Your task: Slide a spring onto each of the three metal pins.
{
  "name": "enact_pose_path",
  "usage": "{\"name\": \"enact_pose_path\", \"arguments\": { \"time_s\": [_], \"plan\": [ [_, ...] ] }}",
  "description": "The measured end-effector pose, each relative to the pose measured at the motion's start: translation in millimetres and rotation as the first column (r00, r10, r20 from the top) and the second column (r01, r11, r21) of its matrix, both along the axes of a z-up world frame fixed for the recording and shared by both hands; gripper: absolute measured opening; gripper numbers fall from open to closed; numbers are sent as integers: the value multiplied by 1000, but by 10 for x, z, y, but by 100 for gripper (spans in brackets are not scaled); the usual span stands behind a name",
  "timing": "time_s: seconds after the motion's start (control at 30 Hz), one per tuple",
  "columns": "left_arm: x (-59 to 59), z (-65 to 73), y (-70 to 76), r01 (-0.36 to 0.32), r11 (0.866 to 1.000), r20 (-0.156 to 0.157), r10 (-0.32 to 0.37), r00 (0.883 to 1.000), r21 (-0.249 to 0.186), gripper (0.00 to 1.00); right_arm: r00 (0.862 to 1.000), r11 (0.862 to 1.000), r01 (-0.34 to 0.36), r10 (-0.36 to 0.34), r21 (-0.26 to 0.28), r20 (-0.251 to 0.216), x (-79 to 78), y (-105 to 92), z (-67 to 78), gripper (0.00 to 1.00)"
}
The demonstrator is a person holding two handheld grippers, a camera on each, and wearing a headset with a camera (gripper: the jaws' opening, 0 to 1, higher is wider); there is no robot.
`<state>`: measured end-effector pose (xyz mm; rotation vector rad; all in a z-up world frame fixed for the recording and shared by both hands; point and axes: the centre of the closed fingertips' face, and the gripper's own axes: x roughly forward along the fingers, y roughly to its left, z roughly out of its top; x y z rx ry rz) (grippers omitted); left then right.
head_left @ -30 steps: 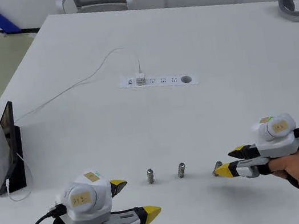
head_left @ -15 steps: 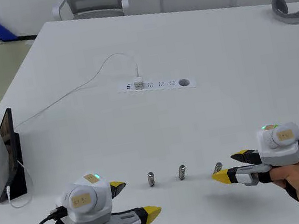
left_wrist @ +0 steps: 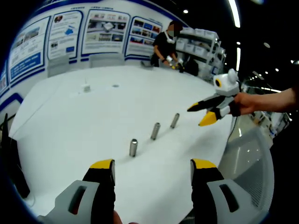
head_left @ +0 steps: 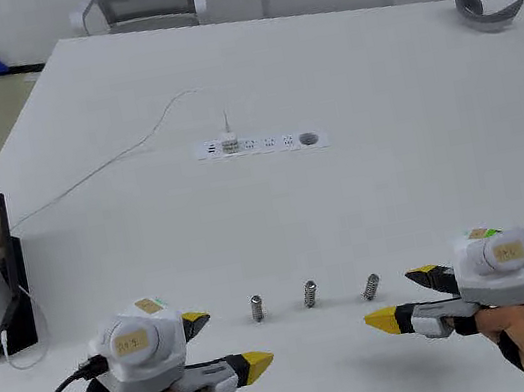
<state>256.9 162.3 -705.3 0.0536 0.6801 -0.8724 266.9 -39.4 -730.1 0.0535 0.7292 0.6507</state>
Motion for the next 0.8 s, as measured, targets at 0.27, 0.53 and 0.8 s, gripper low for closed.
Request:
{"name": "enact_pose_path", "arguments": {
  "time_s": [0.27,0.53,0.8],
  "plan": [
    [16,-2,12,-3,1000,-3,3,1000,-2,67,1000,1000,15,-15,7,3,-135,-8,12,76],
    [2,-30,34,-6,1000,-10,6,1000,-1,67,1000,1000,22,-22,10,-11,-284,21,-59,78],
    [-7,-50,59,-10,1000,-15,10,1000,0,67,1000,1000,19,-19,12,-7,-309,47,-39,80]
  ]
}}
